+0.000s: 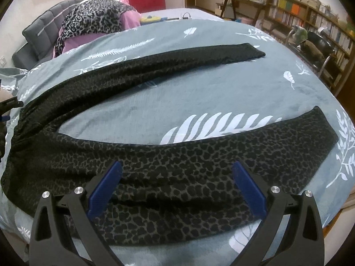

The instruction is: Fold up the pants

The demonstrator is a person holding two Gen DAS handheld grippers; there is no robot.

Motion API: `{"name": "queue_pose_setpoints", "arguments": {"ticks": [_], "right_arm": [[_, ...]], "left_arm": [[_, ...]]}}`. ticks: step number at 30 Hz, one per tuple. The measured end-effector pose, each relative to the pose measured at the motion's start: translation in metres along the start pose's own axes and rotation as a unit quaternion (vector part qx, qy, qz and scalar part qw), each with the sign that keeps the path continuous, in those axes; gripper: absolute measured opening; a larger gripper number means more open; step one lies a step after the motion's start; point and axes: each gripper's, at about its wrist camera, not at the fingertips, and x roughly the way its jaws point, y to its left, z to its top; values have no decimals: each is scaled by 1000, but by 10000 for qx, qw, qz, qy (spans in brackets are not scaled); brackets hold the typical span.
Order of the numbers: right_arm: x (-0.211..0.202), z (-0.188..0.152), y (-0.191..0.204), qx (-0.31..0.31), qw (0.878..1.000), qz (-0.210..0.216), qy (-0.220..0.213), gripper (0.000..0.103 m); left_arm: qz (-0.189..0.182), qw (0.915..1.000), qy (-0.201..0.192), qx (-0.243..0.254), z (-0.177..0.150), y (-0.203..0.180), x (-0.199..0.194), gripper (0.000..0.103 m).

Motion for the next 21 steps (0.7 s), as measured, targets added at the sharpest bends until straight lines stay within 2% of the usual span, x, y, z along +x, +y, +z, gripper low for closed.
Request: {"name": "queue_pose_setpoints", "arguments": {"ticks": [5,10,16,21], "right_arm": [[16,8,8,-79,9999,25,122,101],[32,16,16,-142,9995,67,263,101],[45,25,26,-226,9991,141,320,101],[51,28,30,-247,9990,166,344,101]], "left_arm": [[61,9999,137,-77,17,10,35,98],[-35,9998,185,-101,28,12,56,98],[-133,9989,399,-186,28,13,77,98],[8,9993,373,-100,28,10,82,98]]}}
